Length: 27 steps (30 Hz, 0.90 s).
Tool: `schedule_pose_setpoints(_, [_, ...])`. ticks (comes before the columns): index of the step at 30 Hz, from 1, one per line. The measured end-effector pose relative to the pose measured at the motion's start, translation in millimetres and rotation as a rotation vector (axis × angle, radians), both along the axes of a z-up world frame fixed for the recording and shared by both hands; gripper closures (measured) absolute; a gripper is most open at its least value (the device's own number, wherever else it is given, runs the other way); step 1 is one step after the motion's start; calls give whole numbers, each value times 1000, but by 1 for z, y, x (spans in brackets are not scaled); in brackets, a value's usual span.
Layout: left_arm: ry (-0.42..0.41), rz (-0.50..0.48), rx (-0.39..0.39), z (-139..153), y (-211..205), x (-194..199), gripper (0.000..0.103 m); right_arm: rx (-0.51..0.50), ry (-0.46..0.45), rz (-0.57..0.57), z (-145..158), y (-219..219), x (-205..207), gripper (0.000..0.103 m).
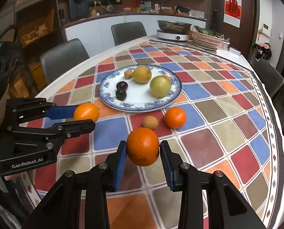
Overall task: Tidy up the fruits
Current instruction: 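Grasp an orange with the left tool while the right tool grasps another orange, then carry the orange onto the plate with the left tool while the right tool carries its orange there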
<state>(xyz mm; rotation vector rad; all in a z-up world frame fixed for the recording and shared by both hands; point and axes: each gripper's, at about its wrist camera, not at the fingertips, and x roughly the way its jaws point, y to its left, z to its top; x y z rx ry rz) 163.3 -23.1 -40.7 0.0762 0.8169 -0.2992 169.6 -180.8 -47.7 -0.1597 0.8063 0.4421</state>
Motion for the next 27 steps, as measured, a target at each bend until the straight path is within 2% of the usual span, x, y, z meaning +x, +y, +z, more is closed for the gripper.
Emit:
schedule_pose_setpoints(10, [-58,86,7,19,34,3,71,-1,-62,-13,23,30,6,67])
schedule_pose_setpoints(18, [-90,105,21,29,50,18,71,9,-102,-23,39,48,18,67])
schedule_pose_setpoints(27, [-93,106,33,29,60,48,71,6,-105,-46,40,58,46,67])
